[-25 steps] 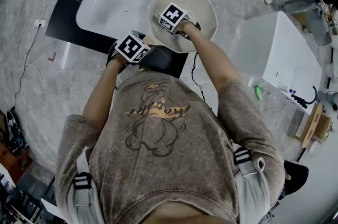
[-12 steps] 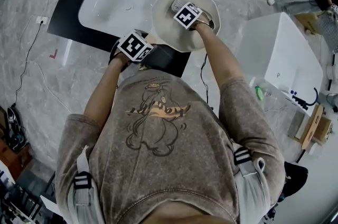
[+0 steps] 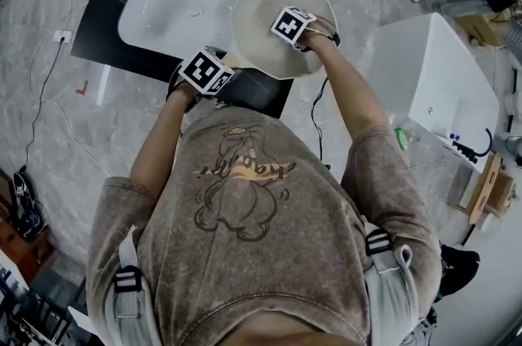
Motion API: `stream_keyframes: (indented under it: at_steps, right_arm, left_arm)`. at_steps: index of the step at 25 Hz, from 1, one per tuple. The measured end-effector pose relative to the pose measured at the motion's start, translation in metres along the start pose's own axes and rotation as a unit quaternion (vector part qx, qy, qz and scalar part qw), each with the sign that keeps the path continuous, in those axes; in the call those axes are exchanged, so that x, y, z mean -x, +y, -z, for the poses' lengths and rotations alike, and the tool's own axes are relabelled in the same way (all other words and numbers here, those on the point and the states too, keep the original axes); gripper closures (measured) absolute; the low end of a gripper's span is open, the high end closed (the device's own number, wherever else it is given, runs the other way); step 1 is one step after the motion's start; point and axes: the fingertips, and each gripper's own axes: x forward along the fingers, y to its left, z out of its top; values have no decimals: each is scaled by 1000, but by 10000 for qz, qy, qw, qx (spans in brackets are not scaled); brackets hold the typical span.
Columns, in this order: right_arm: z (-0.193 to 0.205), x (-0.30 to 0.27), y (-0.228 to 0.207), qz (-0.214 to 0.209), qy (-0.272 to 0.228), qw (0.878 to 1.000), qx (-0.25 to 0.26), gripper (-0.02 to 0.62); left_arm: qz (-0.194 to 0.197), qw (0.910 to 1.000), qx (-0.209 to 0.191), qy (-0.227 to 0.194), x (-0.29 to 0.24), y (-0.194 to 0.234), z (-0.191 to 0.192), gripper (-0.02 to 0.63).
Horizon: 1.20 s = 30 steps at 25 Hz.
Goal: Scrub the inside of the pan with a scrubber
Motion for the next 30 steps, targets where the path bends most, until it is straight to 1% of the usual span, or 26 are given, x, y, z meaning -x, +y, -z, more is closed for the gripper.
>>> stream_keyframes:
  at_steps: [2,4,6,10,16,21,27,30]
  right_arm:
    - [6,1,7,-213,96,9997,-107,515]
    - [4,1,21,-560,1,9982,-222,515]
    - [4,1,31,-745,-80,9967,-323,516]
    - [3,5,47,-905,-149,9951,-367,517]
    - [-4,9,72,-1124,-247,9930,-269,517]
    - [-21,11,92,-1200,-568,9909,-215,517]
    - [-41,15,106,-1449,-1113,9821,-465,517]
    - [-47,17,113,-1553,-1215,9792,-486,515]
  left_arm:
    - [9,10000,2,-1,0,0,0,360]
    - [20,10000,-5,-14,0,0,-1,359]
    - [28,10000,-8,-12,0,0,-1,360]
    - [24,10000,-18,31,1,0,-1,359]
    - [14,10000,-42,59,1,0,-1,359]
    - [16,10000,-39,70,1,2,1,359]
    - [-32,9999,-41,151,1,3,2,359]
    - [-64,9999,-23,149,0,3,1,359]
